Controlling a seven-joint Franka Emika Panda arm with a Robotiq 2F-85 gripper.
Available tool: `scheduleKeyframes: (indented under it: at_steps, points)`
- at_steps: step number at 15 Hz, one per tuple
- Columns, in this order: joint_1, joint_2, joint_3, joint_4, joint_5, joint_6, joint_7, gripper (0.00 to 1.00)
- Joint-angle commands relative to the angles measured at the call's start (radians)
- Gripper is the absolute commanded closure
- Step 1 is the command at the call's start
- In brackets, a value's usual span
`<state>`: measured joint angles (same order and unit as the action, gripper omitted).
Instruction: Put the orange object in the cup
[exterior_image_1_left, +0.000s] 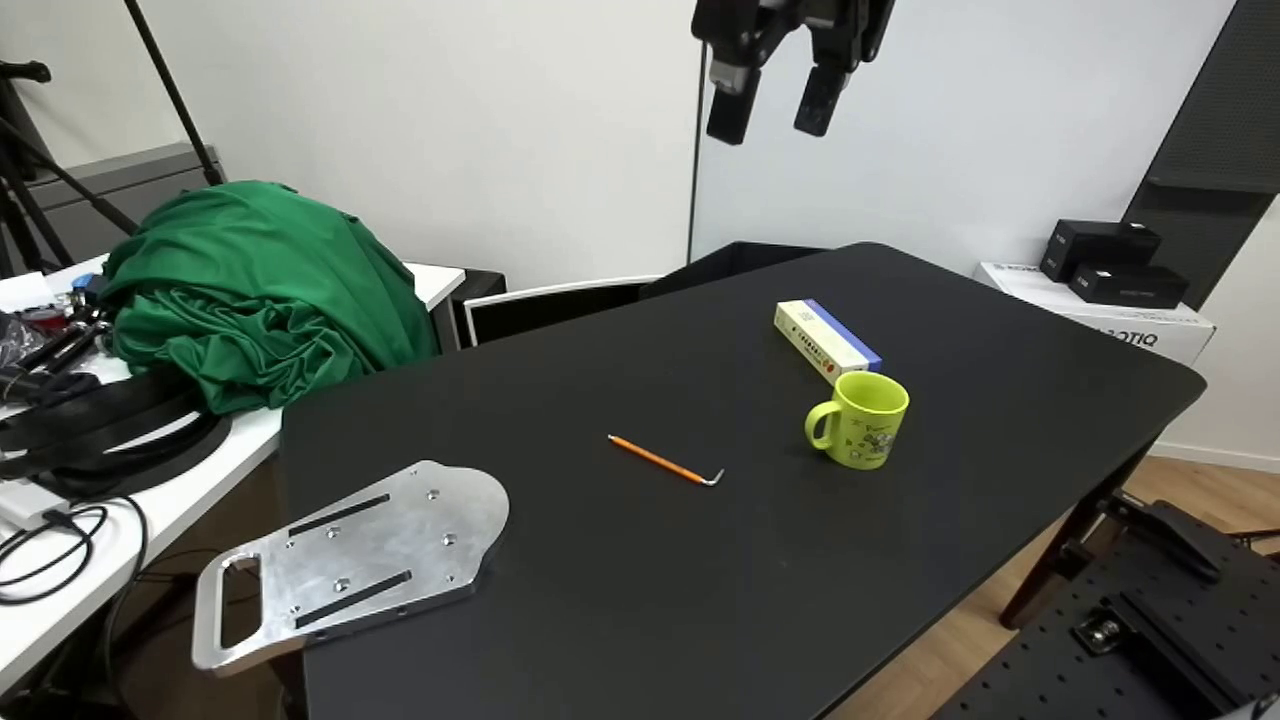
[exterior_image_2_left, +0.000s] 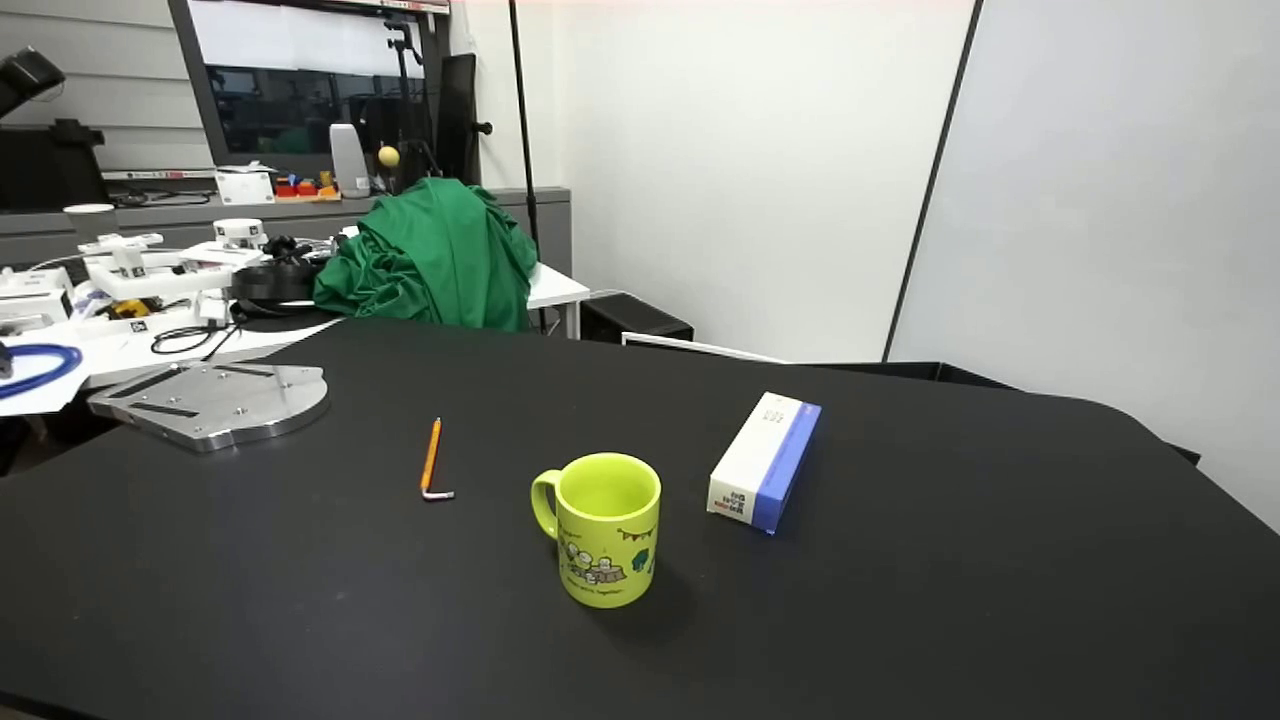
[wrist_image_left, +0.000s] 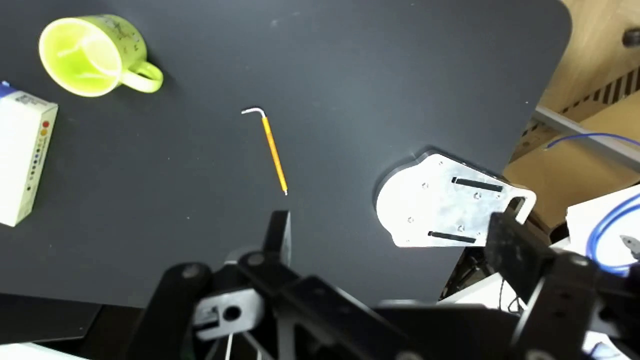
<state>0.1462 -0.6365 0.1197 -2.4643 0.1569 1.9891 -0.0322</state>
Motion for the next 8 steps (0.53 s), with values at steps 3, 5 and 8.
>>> scheduleKeyframes:
  at_steps: [3, 5, 8]
  points:
    - [0.004, 0.338, -0.143, 0.274, -0.049, -0.034, -0.350, 0.00]
    - [0.000, 0.445, -0.146, 0.340, -0.036, -0.003, -0.397, 0.00]
    - [-0.012, 0.607, -0.116, 0.431, -0.037, 0.055, -0.377, 0.00]
